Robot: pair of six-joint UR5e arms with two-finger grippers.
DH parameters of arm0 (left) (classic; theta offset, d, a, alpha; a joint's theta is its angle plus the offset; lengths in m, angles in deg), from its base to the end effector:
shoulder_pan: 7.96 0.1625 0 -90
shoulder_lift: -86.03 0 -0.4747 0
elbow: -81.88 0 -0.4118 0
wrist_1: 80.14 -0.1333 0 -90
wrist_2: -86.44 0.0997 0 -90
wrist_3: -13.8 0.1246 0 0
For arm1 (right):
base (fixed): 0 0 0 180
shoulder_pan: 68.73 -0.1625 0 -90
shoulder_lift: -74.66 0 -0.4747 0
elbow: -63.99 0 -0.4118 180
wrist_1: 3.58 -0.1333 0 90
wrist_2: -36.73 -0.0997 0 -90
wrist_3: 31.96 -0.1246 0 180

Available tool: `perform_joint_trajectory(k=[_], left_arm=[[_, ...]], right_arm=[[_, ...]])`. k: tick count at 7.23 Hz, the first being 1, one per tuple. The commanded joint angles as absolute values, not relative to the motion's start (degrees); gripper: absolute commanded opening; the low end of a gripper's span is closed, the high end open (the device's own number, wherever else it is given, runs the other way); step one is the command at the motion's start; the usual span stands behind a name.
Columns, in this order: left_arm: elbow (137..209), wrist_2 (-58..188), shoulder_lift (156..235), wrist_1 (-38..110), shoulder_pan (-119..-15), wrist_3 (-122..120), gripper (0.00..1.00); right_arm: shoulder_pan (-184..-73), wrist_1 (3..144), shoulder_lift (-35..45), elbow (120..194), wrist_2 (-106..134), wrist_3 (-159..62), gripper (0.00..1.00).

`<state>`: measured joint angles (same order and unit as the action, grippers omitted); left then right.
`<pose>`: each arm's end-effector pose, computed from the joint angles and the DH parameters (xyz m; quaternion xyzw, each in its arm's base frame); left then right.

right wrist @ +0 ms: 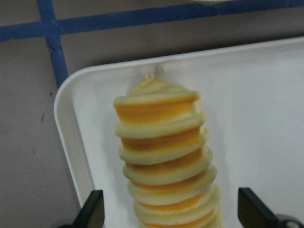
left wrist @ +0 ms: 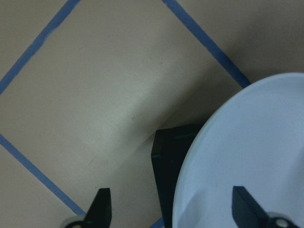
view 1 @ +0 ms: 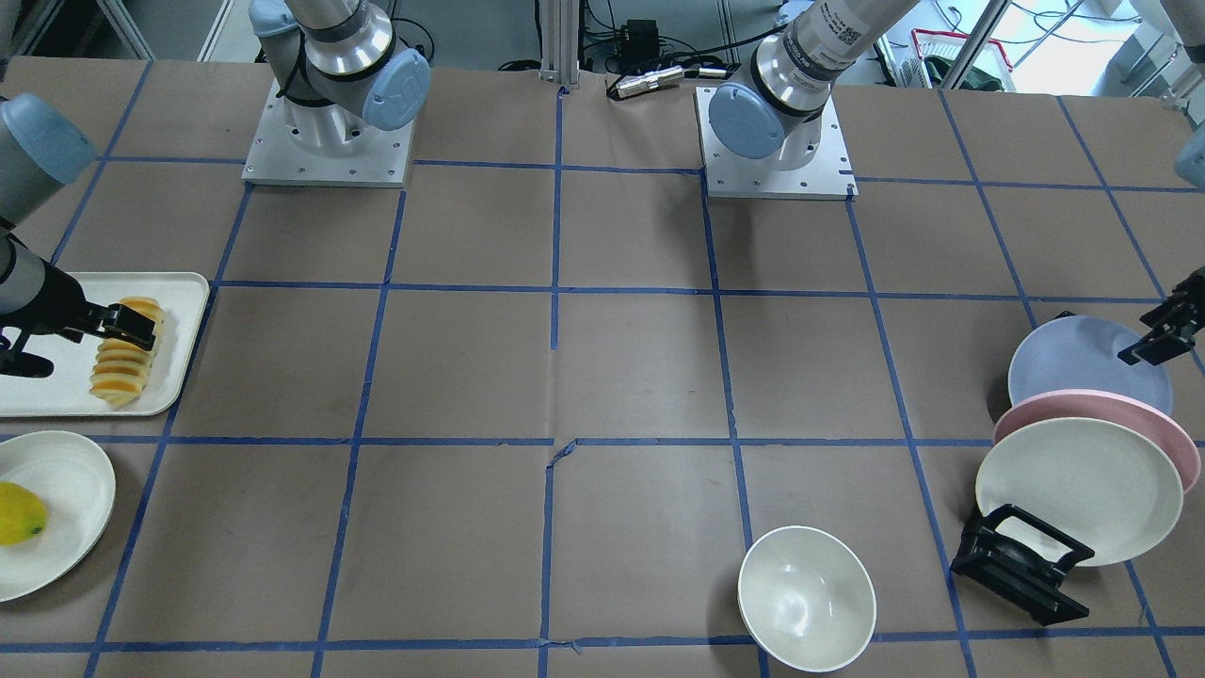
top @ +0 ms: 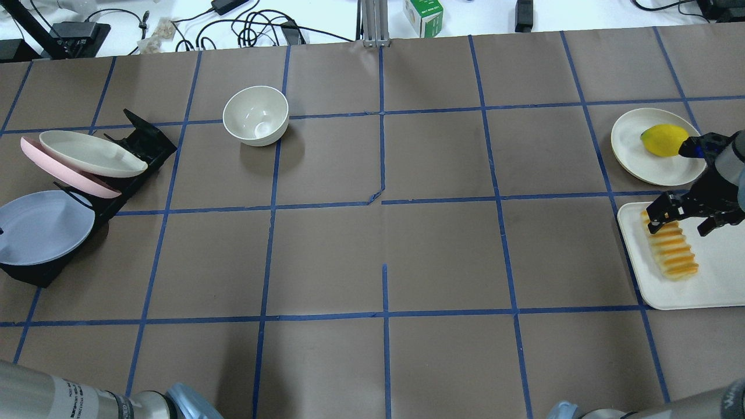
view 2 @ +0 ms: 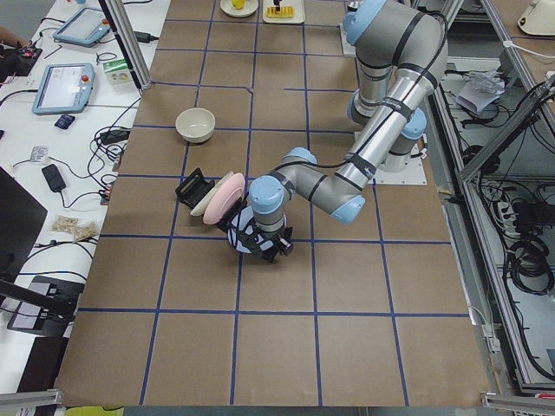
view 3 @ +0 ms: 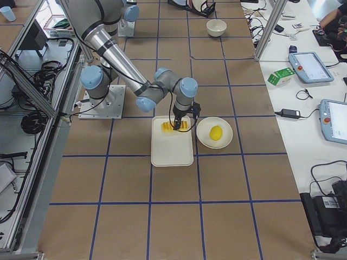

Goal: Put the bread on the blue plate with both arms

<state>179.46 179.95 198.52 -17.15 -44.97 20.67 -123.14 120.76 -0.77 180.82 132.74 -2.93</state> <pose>0.4281 -0.4801 0.2653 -0.3906 0.9197 0.0384 0.0132 -0.2002 -0.4864 0.2144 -0.0538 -0.9953 -0.0799 0.0114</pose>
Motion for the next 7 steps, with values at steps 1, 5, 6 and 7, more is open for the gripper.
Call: perform_joint_trajectory(k=[1,5,6,7], left_arm=[[179.52,179.78,198.53,-16.07,-44.96,20.65,0.47],[178.65,178.82,198.62,-15.98,-44.96,21.0,0.0],[178.56,178.73,198.7,-15.9,-44.96,21.18,0.0],[178.56,178.73,198.62,-15.81,-44.96,21.53,0.0]], right_arm=[[-123.14,125.44,0.74,183.25,134.2,-3.39,1.0],[-123.14,126.77,-0.13,183.96,134.28,-3.4,0.0],[-123.14,126.77,-2.05,183.96,134.2,-3.48,0.0],[-123.57,126.07,-5.11,183.96,133.76,-4.01,0.0]])
